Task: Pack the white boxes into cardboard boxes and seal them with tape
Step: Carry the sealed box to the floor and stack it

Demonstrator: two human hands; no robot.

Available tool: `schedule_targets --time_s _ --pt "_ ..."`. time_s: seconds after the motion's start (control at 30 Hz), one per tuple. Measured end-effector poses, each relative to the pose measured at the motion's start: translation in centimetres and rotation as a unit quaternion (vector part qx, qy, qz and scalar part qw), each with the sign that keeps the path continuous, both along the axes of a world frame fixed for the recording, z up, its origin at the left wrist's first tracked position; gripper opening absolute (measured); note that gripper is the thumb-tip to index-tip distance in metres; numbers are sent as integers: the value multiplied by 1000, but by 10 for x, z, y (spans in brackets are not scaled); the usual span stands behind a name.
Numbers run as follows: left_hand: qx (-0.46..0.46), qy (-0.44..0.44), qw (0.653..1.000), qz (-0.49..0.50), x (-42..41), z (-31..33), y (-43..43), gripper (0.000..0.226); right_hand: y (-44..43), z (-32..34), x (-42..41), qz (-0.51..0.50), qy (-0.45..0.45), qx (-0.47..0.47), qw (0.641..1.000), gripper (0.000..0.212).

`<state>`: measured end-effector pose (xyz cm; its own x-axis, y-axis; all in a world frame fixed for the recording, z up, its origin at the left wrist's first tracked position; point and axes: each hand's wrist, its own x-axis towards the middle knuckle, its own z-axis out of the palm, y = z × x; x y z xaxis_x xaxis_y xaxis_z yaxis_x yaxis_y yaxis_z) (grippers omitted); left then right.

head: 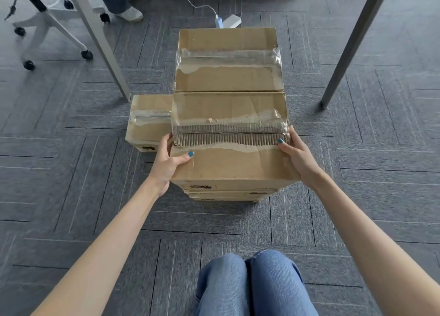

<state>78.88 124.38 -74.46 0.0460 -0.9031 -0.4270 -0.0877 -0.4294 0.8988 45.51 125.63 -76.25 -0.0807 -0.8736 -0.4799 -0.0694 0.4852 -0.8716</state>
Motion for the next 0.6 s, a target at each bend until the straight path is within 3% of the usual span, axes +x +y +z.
schedule_targets --time_s 0.17,0.27,0.4,0.6 --pt "40 -71 996 -41 -3 18 -2 79 1 24 7 45 118 28 992 52" --pt "66 -140 986 -69 -1 38 -3 86 6 53 13 83 189 53 977 63" --pt "56 -212 971 -95 -4 85 4 79 22 106 22 131 271 45 952 76" --pt "0 -366 901 -235 -18 199 21 61 42 211 39 226 353 17 908 69"
